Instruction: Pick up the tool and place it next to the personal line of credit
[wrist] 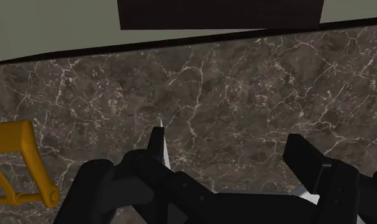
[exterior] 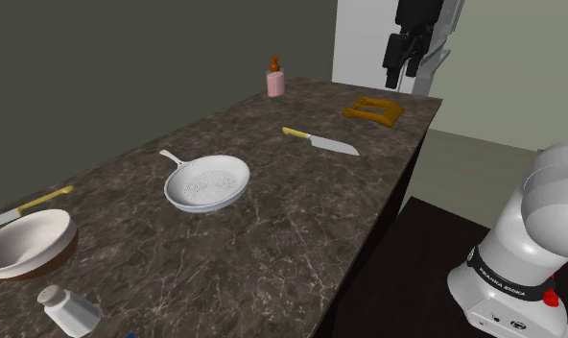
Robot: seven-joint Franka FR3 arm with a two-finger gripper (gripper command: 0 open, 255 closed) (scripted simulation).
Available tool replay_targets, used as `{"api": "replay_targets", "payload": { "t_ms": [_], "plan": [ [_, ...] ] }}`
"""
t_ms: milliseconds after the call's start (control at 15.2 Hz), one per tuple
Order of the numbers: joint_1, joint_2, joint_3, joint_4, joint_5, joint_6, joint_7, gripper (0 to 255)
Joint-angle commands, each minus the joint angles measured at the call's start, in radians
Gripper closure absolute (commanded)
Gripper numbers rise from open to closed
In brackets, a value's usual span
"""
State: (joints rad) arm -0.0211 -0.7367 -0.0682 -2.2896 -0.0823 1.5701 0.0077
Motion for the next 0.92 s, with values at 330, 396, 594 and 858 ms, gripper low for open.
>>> {"api": "replay_targets", "payload": {
  "t_ms": [330, 396, 594, 858],
  "plan": [
    [0.007, 0.157, -0.045, 0.009, -0.007, 0.130, -0.055, 0],
    [0.009, 0.191, -0.053, 0.014, -0.007, 0.154, -0.067, 0],
    [0.014, 0.297, -0.078, 0.040, -0.003, 0.223, -0.102, 0],
    [0.021, 0.446, -0.106, 0.092, 0.013, 0.302, -0.152, 0]
  ]
}}
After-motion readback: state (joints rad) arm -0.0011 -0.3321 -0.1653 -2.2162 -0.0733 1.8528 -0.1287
